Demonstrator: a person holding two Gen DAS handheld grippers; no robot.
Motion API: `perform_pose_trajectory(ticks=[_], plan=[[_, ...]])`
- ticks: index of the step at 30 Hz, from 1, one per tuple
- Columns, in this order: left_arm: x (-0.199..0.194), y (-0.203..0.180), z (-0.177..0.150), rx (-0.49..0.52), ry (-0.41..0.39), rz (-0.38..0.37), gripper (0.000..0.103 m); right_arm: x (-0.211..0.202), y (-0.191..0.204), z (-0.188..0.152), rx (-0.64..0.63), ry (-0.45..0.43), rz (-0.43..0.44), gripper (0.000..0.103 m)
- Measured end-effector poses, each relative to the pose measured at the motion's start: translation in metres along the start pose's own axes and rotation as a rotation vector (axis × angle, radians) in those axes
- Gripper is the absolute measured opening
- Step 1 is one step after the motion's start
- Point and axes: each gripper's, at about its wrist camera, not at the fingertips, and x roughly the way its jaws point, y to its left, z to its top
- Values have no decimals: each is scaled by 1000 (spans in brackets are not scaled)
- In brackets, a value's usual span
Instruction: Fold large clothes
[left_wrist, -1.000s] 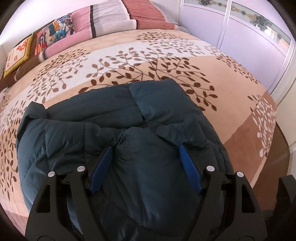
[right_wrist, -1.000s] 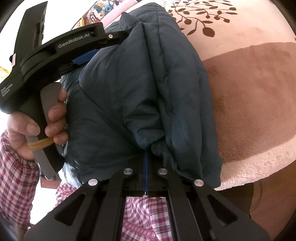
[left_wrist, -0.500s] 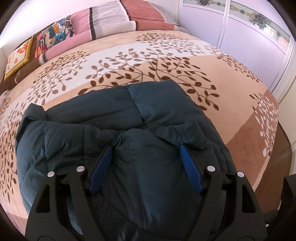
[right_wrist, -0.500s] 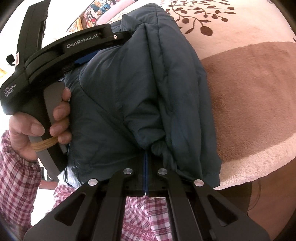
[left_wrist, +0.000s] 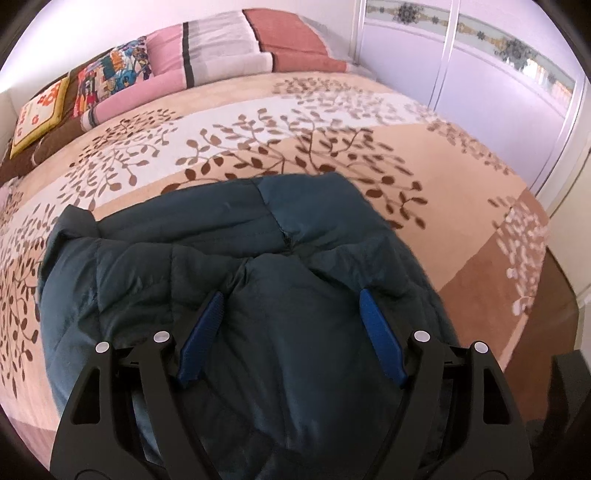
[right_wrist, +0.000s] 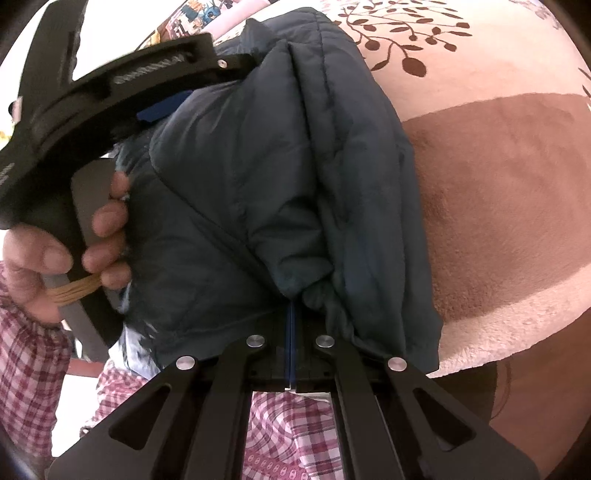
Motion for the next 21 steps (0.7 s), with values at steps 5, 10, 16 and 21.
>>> perform_pose_trajectory(ticks=[5,10,16,21], plan=[[-37,5,-7,-44,-43,-35,75,0,7,-2,-5,-6,-26,0],[-87,24,-24,-102,-106,-63,75,2,16,-6,-10,-11,-53,0],[-129,51,-61,-153,-124,-75,75,7,34,-11,-18,-26,-102,0],[-148,62,-103,-171,-89,-103,75,13,53,-16,-41,-37,-161,0]])
